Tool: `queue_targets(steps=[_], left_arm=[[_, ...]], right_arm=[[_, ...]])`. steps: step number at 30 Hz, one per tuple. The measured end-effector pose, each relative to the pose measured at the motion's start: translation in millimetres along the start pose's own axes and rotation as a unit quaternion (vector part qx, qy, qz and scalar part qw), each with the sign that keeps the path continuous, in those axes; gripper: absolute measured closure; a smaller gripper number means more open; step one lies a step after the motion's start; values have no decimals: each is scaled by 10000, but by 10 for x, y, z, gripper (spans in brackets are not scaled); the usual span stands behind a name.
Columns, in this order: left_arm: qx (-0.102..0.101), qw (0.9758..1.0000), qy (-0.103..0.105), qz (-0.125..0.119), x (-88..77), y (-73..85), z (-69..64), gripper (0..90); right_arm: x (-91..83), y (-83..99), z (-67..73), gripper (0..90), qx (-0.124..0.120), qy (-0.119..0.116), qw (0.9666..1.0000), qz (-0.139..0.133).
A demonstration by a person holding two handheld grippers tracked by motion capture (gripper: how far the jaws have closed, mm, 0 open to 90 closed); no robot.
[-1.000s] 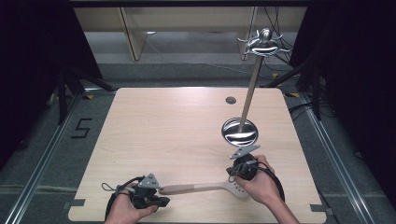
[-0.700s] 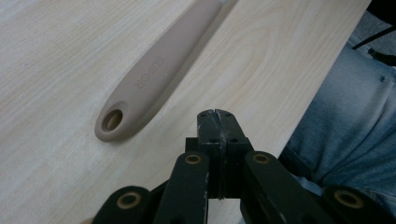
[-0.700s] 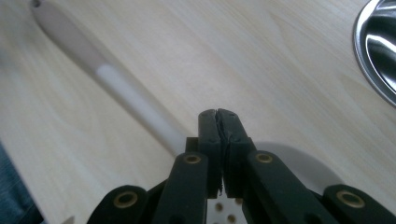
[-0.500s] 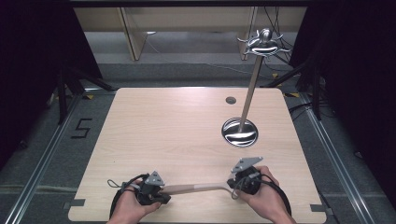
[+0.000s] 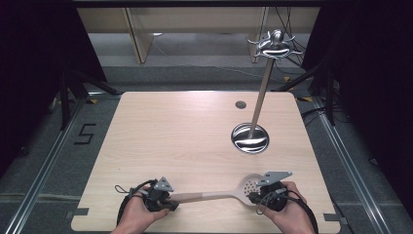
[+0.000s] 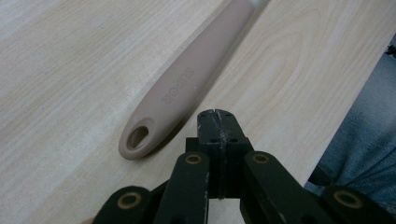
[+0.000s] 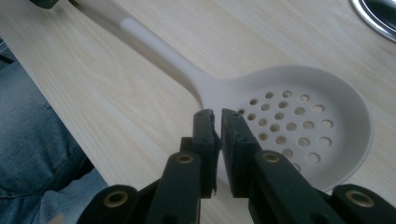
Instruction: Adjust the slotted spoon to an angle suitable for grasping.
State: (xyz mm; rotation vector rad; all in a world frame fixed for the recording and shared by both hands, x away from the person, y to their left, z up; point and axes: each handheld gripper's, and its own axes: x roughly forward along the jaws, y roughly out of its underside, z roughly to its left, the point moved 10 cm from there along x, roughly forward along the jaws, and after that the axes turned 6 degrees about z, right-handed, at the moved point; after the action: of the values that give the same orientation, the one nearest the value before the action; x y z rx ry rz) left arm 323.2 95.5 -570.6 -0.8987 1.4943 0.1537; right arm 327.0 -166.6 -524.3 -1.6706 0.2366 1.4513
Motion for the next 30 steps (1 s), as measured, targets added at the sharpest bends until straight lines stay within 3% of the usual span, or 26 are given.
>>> queue_targets(steps=[2,4,5,9,10,11,13,15,18,20,21,23,25,30], left_arm=[[56,10000,-20,19,1,-3,12,893],[-40,10000,-36,25,13,-16,16,893],[-174,9998,-60,-82,40,-56,9,893],[5,10000,-59,57,42,-54,39,893],[33,10000,-57,69,48,-60,47,893],[-98,9999,-59,-3,64,-78,39,893],[-46,10000,-60,65,68,-74,53,893],[-171,9998,-59,-7,83,-95,49,893],[-148,9998,-79,-44,70,-108,55,892],[14,10000,-58,45,39,-93,61,892],[-23,10000,-62,11,33,-102,58,893],[-15,10000,-71,24,32,-101,63,892],[-39,10000,-62,49,47,-97,67,893],[-76,9999,-77,106,60,-107,90,893]], right_arm=[[12,-1,23,843,144,-37,9999,-39],[12,13,4,839,21,0,10000,19],[10,18,14,836,60,-35,10000,39],[21,3,-3,832,56,22,10000,-77],[-7,15,-5,831,106,-12,9999,15],[-7,15,-5,831,106,-12,9999,15],[1,3,-13,830,160,-18,9998,-80],[-8,18,-30,828,128,6,9999,-30],[-24,26,-15,826,210,-30,9998,-6],[-27,25,-31,826,128,-1,9999,-16],[-23,6,-32,826,207,1,9997,-121],[-40,22,-60,826,138,58,9999,-37],[-41,11,-49,825,305,10,9995,-116],[-65,39,-57,824,263,-4,9996,-53]])
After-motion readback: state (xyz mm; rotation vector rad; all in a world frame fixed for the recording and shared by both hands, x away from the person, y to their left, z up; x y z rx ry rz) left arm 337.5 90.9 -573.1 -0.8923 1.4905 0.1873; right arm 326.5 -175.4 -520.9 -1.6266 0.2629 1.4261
